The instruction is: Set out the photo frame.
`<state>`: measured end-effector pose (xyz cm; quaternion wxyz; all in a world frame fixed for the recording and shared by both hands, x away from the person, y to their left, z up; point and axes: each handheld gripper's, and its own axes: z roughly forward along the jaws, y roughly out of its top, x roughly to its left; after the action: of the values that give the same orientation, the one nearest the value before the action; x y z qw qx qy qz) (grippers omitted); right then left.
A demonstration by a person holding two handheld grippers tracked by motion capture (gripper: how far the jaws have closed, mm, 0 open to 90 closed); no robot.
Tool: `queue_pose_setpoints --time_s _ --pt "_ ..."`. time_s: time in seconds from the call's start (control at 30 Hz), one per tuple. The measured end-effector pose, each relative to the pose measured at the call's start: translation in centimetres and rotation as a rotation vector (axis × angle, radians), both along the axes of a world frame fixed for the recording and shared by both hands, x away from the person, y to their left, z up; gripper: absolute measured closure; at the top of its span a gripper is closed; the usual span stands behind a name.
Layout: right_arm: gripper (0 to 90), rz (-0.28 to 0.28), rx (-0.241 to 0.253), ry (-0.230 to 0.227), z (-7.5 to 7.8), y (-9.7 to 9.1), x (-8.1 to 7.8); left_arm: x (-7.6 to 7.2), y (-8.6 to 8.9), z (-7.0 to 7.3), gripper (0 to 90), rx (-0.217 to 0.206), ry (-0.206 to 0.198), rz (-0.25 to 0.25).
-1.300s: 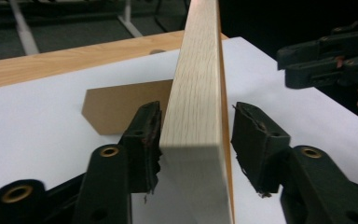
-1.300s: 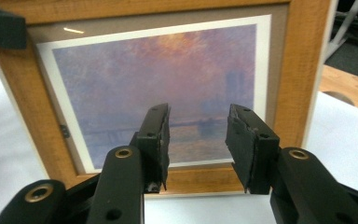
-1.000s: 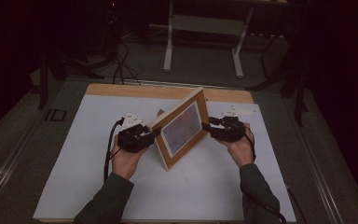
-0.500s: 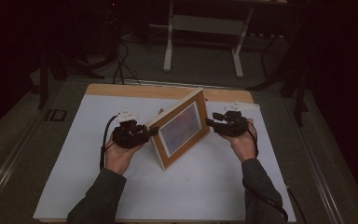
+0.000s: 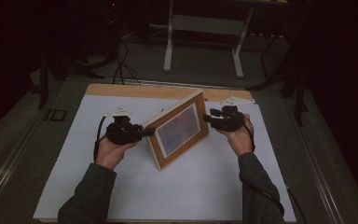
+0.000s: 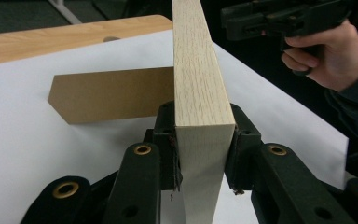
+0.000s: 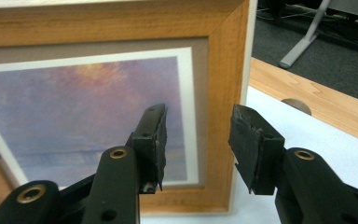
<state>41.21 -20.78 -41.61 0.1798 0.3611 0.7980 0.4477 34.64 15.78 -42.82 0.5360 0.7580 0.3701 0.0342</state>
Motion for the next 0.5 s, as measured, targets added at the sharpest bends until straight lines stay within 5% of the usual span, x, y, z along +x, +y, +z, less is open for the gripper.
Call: queue_pose_setpoints --time_s 0.5 --pt "45.7 -0.028 0.0 -0.001 -0.6 0.3 1.7 1.7 0.7 -0.1 72.0 -0.013 0.036 -0.103"
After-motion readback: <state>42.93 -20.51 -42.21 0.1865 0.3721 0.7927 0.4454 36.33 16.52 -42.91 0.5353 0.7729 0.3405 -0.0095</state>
